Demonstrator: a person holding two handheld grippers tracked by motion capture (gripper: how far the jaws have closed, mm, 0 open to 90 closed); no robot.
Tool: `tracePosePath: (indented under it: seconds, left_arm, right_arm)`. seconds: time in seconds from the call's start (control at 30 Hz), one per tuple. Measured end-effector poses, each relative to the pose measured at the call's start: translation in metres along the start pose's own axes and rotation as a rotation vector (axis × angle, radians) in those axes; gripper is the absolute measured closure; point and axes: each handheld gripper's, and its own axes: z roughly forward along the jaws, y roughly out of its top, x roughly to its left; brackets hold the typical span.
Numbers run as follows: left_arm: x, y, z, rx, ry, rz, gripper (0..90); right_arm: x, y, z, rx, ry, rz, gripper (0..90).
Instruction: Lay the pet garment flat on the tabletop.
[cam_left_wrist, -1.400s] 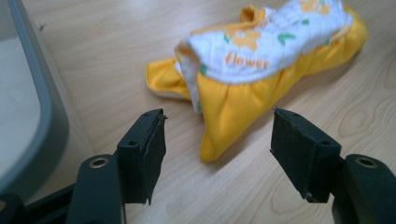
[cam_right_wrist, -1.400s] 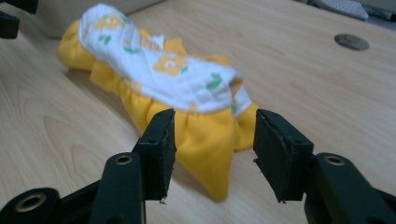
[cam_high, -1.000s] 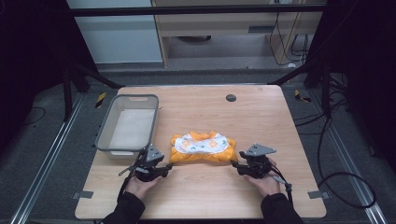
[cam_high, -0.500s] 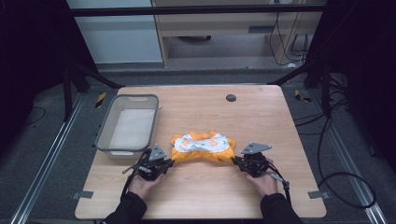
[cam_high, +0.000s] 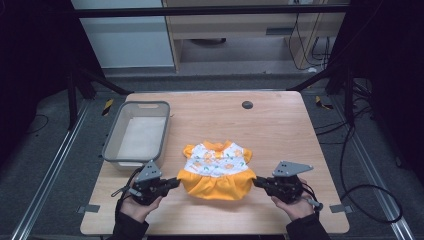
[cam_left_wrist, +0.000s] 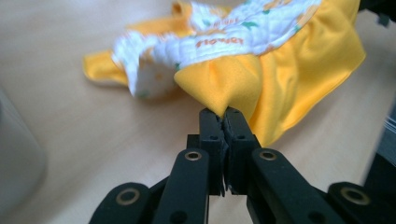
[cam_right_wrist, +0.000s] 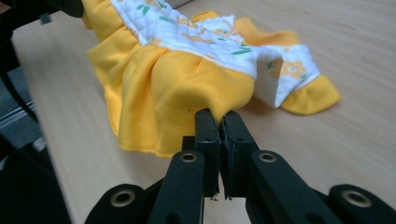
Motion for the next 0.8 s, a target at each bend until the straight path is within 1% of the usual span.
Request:
tracePosePath:
  seconds: [0.03, 0.07, 0.1, 0.13, 0.17, 0.23, 0.27, 0.3, 0.33, 0.37, 0.4, 0.43, 0.5, 0.57, 0.6, 0.63, 0.67, 0.7, 0.77, 0.8]
  left_arm:
    - [-0.005, -0.010, -0.001, 0.022, -0.013, -0.006, 87.5]
    - [-0.005, -0.010, -0.001, 0.022, -0.013, -0.006, 87.3]
    - [-0.008, -0.017, 0.001, 0.050, -0.015, -0.012, 87.3]
    - [-0.009, -0.021, 0.004, 0.067, -0.014, -0.009, 86.5]
    - [-0.010, -0.025, 0.009, 0.091, -0.013, -0.010, 83.1]
    - [-0.011, -0.029, 0.015, 0.113, 0.001, -0.011, 76.8]
    - [-0.011, -0.029, 0.015, 0.113, 0.001, -0.011, 72.2]
    - [-0.009, -0.028, 0.014, 0.088, 0.025, -0.014, 64.6]
    - [-0.009, -0.028, 0.014, 0.088, 0.025, -0.014, 60.8]
    - [-0.008, -0.027, 0.008, 0.055, 0.034, -0.022, 57.1]
    - [-0.008, -0.027, 0.008, 0.055, 0.034, -0.022, 52.1]
    - [-0.006, -0.026, 0.001, 0.003, 0.047, -0.024, 47.2]
    - [-0.004, -0.023, -0.006, -0.035, 0.064, -0.026, 43.5]
    - [0.000, -0.018, -0.011, -0.060, 0.083, -0.020, 41.7]
    - [0.003, -0.013, -0.013, -0.073, 0.105, -0.015, 41.5]
    - [0.006, -0.010, -0.014, -0.084, 0.116, -0.010, 41.5]
    - [0.006, -0.010, -0.014, -0.084, 0.116, -0.010, 41.6]
    - [0.012, -0.001, -0.013, -0.104, 0.138, -0.008, 41.7]
    - [0.019, 0.010, -0.010, -0.109, 0.146, 0.001, 41.6]
    - [0.021, 0.016, -0.006, -0.108, 0.158, 0.011, 41.6]
  right_arm:
    - [0.005, -0.009, -0.007, 0.020, 0.018, 0.006, 86.0]
    - [0.005, -0.009, -0.007, 0.020, 0.018, 0.006, 86.0]
    - [0.007, -0.012, -0.008, 0.031, 0.018, 0.012, 85.8]
    - [0.009, -0.020, -0.007, 0.062, 0.023, 0.013, 85.4]
    - [0.011, -0.029, -0.003, 0.104, 0.010, 0.008, 83.8]
    - [0.011, -0.035, 0.002, 0.138, -0.003, -0.003, 78.9]
    - [0.011, -0.035, 0.002, 0.138, -0.003, -0.003, 78.9]
    - [0.010, -0.037, 0.007, 0.153, -0.006, -0.016, 75.9]
    - [0.009, -0.037, 0.007, 0.150, -0.010, -0.016, 73.5]
    - [0.009, -0.037, 0.006, 0.133, -0.017, -0.024, 71.3]
    - [0.008, -0.036, 0.004, 0.117, -0.023, -0.026, 68.6]
    - [0.008, -0.034, 0.001, 0.090, -0.036, -0.024, 67.1]
    - [0.007, -0.031, -0.003, 0.054, -0.039, -0.018, 65.7]
    - [0.005, -0.027, -0.006, 0.017, -0.055, -0.007, 64.0]
    - [0.003, -0.024, -0.007, 0.008, -0.062, -0.007, 62.5]
    - [0.000, -0.021, -0.007, -0.007, -0.081, -0.005, 60.6]
    - [0.000, -0.021, -0.007, -0.007, -0.081, -0.005, 60.6]
    - [-0.006, -0.014, -0.005, -0.026, -0.104, -0.002, 58.2]
    - [-0.011, -0.007, -0.001, -0.044, -0.122, 0.007, 56.0]
    - [-0.015, -0.002, 0.001, -0.049, -0.129, 0.013, 54.7]
